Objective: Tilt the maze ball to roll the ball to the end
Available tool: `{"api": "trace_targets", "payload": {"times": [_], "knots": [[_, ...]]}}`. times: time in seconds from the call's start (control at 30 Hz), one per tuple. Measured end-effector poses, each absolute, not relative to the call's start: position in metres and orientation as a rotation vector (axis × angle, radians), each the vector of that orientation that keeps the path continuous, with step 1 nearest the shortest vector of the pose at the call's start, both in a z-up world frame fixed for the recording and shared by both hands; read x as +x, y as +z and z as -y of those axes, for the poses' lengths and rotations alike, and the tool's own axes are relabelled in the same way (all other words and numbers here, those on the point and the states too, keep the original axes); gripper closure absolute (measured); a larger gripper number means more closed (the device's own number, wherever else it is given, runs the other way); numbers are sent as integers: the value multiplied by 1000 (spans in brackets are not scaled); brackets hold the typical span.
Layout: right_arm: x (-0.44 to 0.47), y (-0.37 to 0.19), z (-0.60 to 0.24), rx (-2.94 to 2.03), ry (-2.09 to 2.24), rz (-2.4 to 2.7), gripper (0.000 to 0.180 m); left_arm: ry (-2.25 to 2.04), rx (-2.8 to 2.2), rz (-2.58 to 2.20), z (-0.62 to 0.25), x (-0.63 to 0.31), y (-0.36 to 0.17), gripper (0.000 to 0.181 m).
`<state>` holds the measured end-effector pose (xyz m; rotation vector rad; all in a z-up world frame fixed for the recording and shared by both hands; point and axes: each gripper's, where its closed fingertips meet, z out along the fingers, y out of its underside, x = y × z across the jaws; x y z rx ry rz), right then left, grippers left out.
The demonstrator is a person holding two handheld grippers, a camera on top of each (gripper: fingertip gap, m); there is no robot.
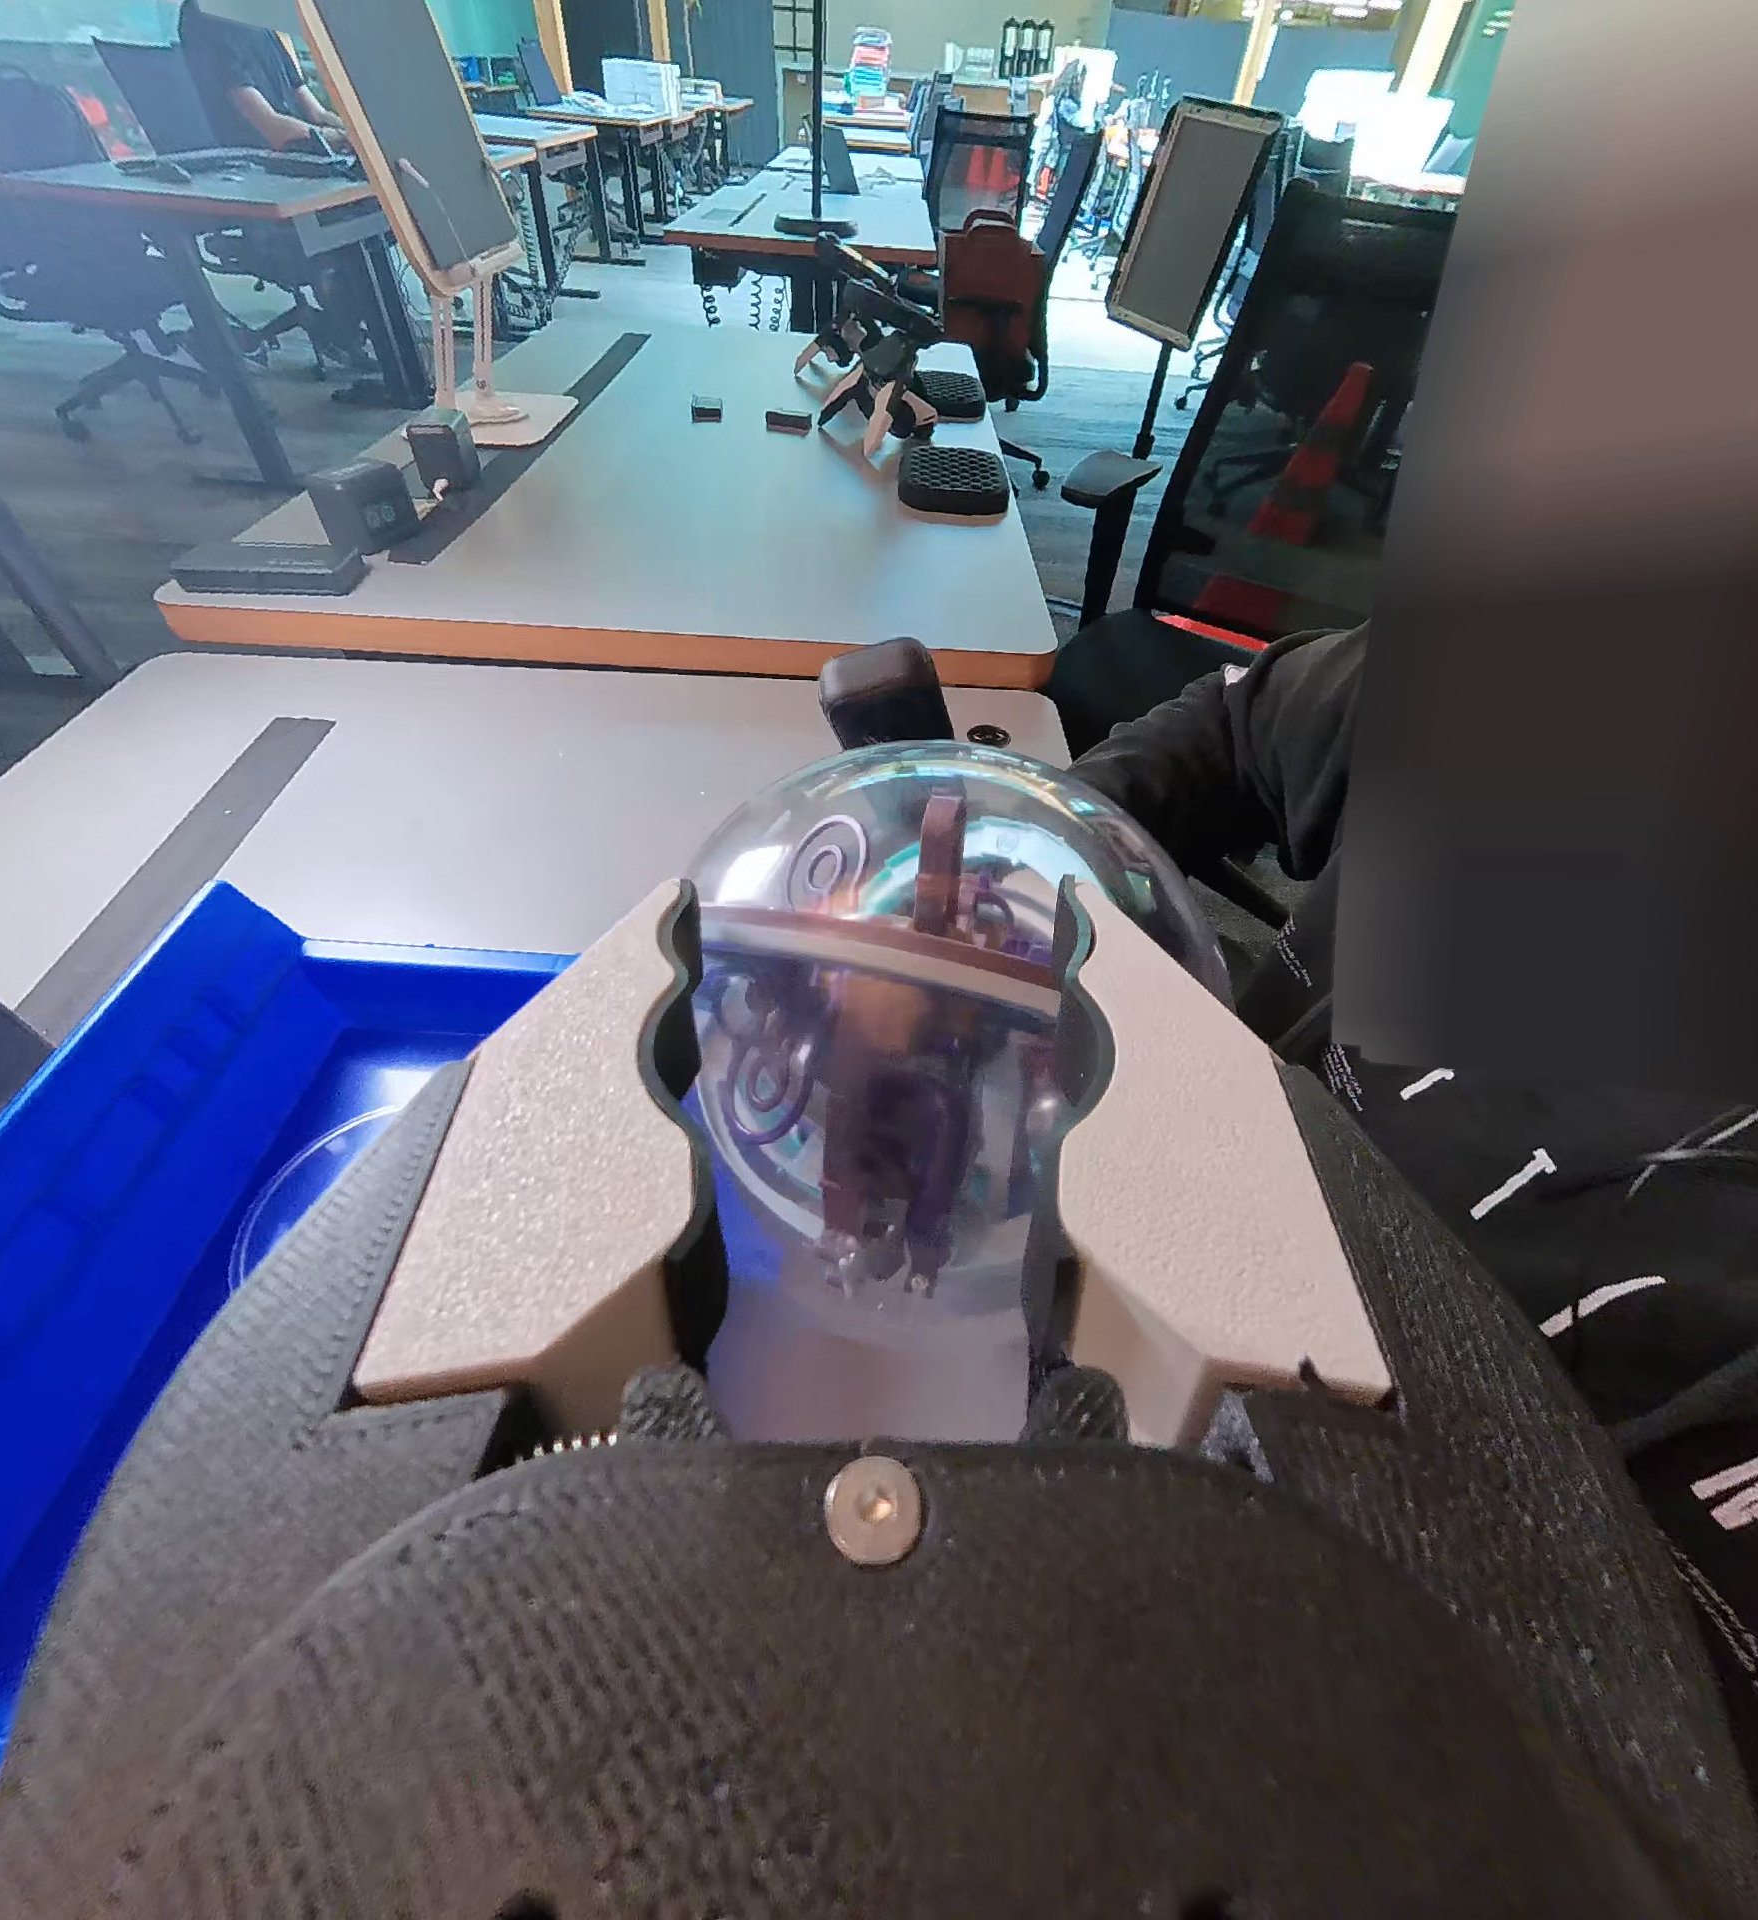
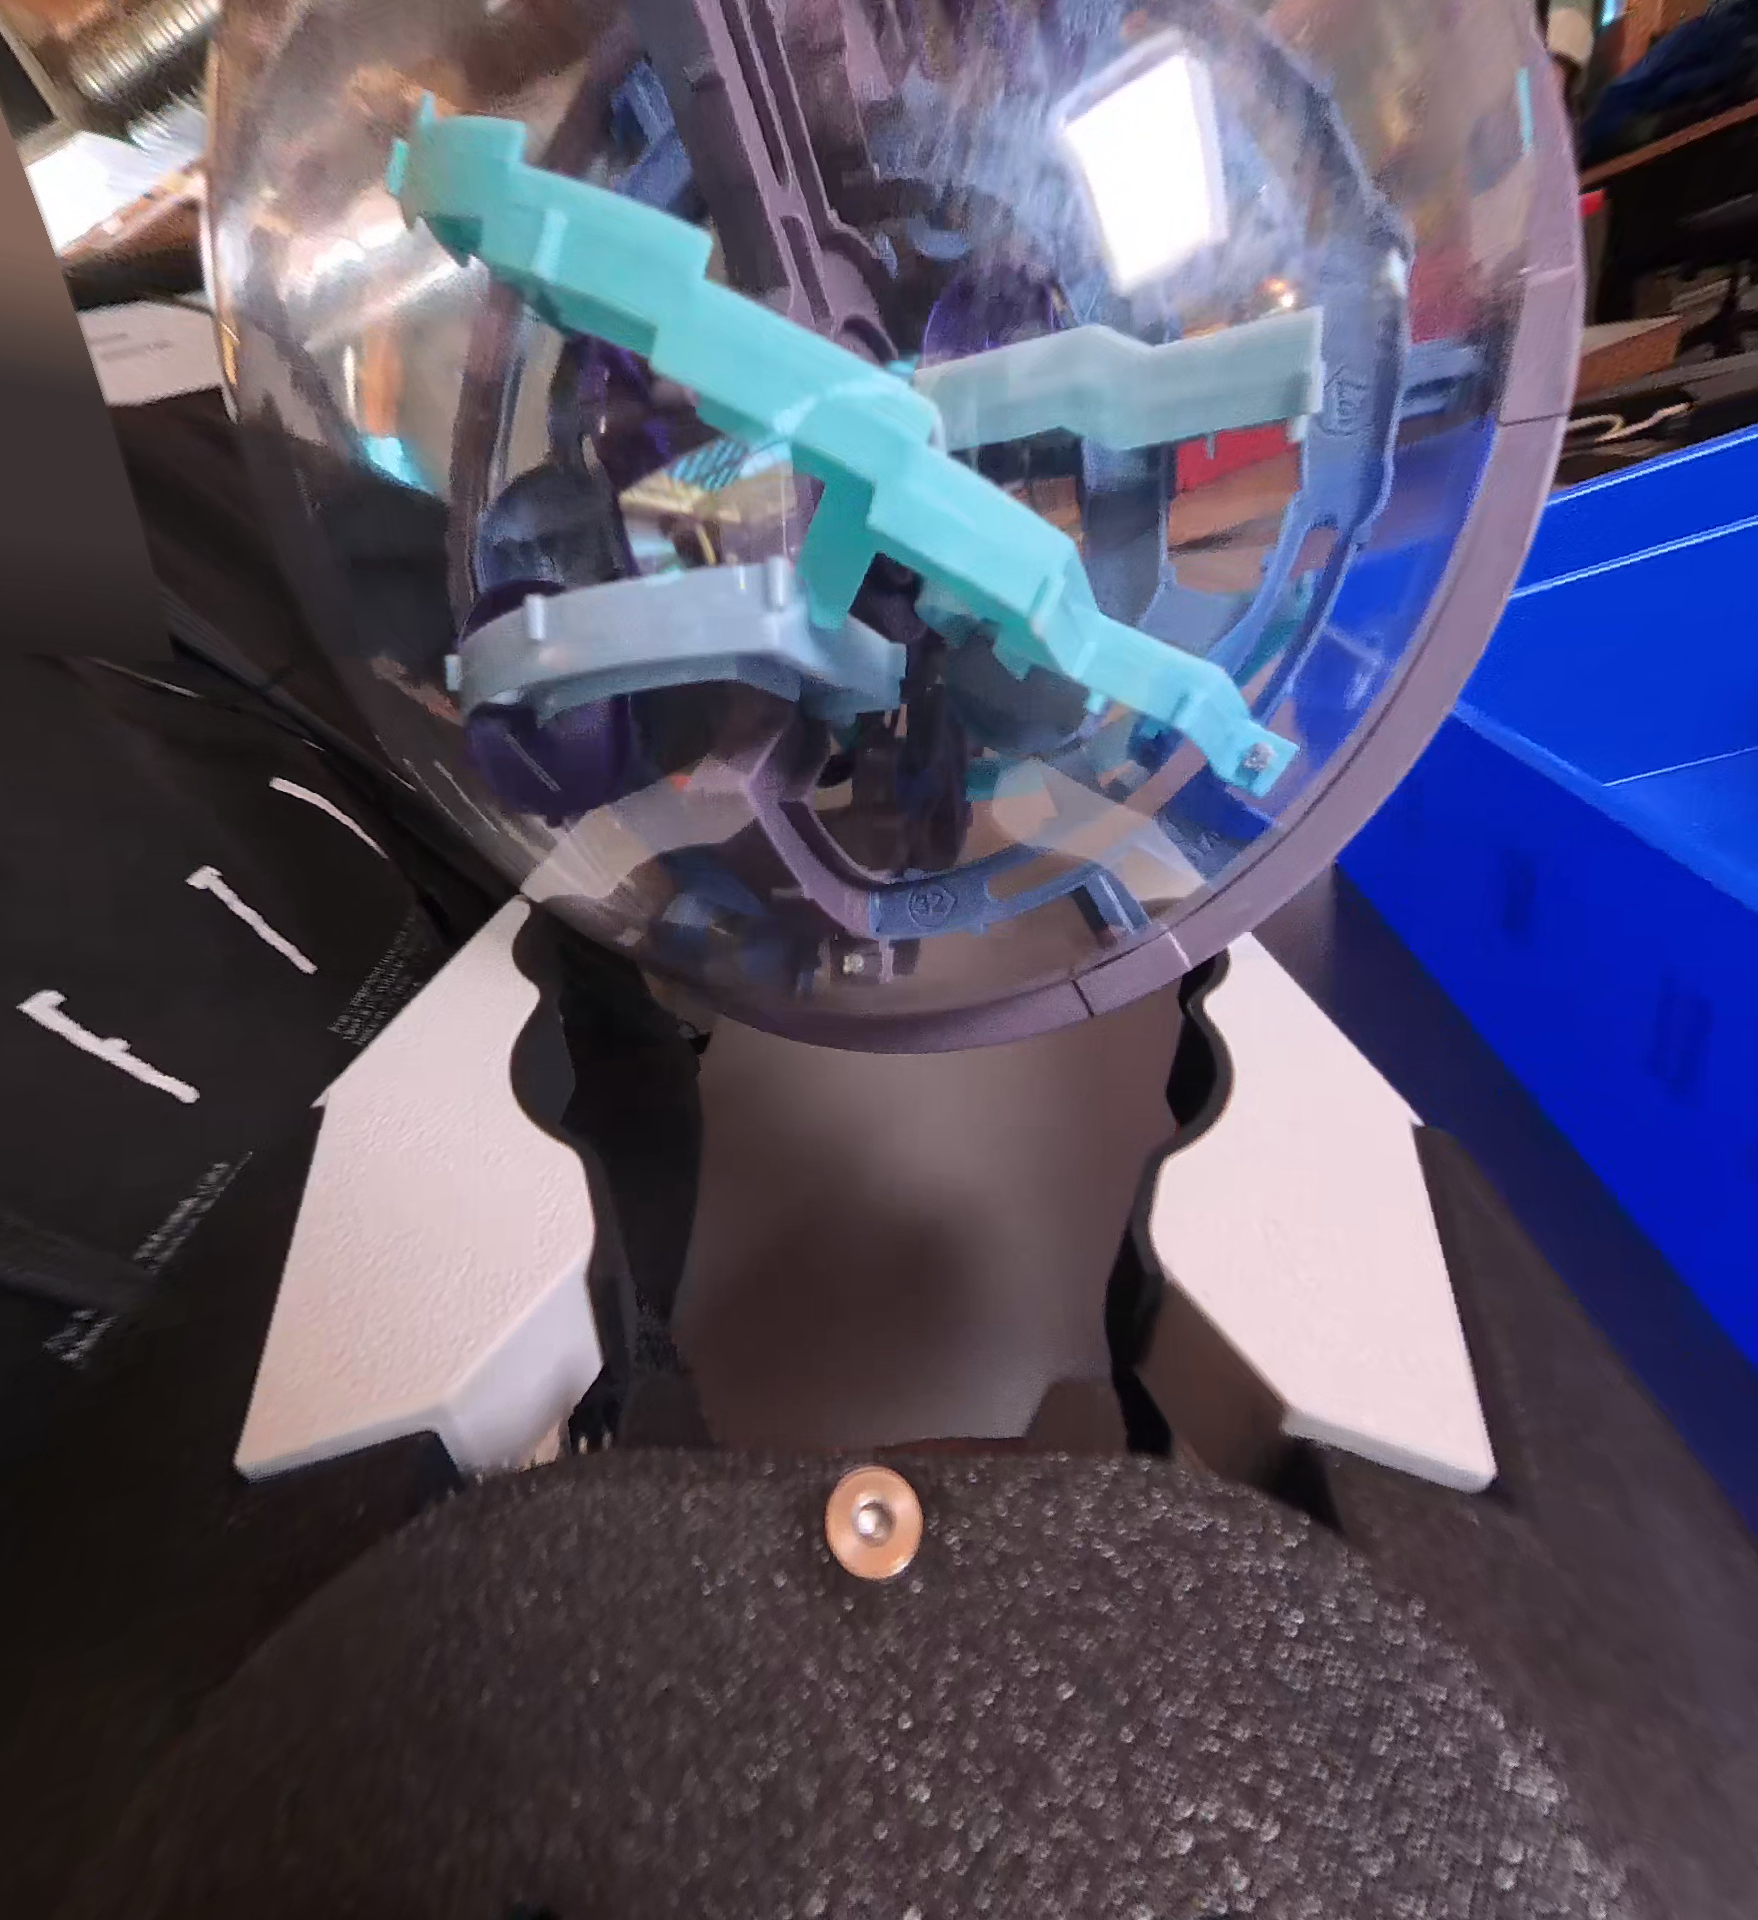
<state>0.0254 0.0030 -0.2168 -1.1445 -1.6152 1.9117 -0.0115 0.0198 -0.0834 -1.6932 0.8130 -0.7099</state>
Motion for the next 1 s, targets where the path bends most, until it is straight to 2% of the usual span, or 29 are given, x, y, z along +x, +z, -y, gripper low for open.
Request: {"api": "trace_targets", "payload": {"times": [0.43, 0.67, 0.83, 1.0], "knots": [[36, -218, -4, -1129, 1900, 1632, 61, -818, -1661, -744, -4, -19, -105, 109], [31, -226, 1, -1060, 1841, 1671, 61, -734, -1635, -805, -2, -6, -98, 110], [32, -217, -5, -1050, 1906, 1634, 61, -721, -1642, -811, -10, 0, -87, 117], [37, -203, -14, -1041, 1976, 1601, 61, -709, -1633, -802, -18, 0, -77, 116]]}}
